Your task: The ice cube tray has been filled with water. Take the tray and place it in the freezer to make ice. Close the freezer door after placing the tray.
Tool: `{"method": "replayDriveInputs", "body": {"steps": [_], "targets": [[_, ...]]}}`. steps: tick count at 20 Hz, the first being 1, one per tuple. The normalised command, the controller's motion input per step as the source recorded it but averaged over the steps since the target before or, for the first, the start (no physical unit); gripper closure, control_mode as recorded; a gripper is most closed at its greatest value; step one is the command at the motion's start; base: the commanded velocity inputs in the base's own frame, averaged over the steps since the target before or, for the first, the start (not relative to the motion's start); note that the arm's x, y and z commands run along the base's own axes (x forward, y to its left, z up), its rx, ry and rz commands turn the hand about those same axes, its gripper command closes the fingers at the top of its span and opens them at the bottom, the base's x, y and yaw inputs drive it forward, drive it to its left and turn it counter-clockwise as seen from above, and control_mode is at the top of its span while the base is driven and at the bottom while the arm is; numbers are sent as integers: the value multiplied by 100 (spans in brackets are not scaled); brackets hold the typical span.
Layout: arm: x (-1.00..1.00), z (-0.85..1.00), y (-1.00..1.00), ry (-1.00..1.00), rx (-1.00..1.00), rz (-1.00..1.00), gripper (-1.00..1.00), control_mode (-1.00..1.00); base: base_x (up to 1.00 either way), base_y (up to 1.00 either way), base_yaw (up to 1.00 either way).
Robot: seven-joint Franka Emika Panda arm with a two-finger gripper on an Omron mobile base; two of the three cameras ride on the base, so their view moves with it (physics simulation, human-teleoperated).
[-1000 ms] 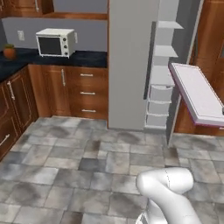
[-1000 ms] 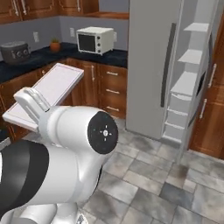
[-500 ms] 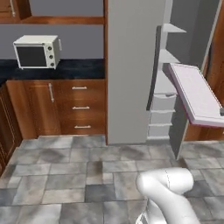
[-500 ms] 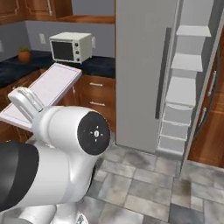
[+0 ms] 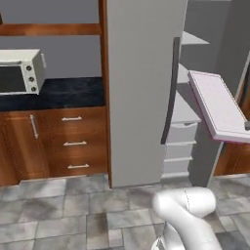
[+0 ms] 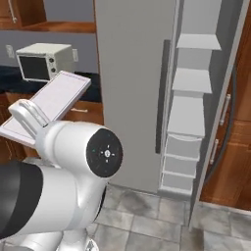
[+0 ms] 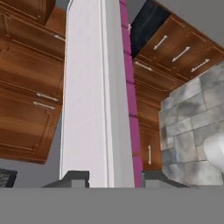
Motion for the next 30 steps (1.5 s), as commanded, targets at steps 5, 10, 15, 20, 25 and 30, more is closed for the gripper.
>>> {"method": "replayDriveInputs", "body": {"steps": [5,10,15,20,25,30], "targets": [[0,0,0,0,0,0,100,100,95,-40,-23],[0,0,0,0,0,0,100,100,19,-28,-38],[0,0,0,0,0,0,100,100,23,-9,-44],[0,0,0,0,0,0,100,100,61,-1,-36],[0,0,0,0,0,0,100,100,99,0,-14],[0,0,0,0,0,0,100,100,74,-24,1]]}}
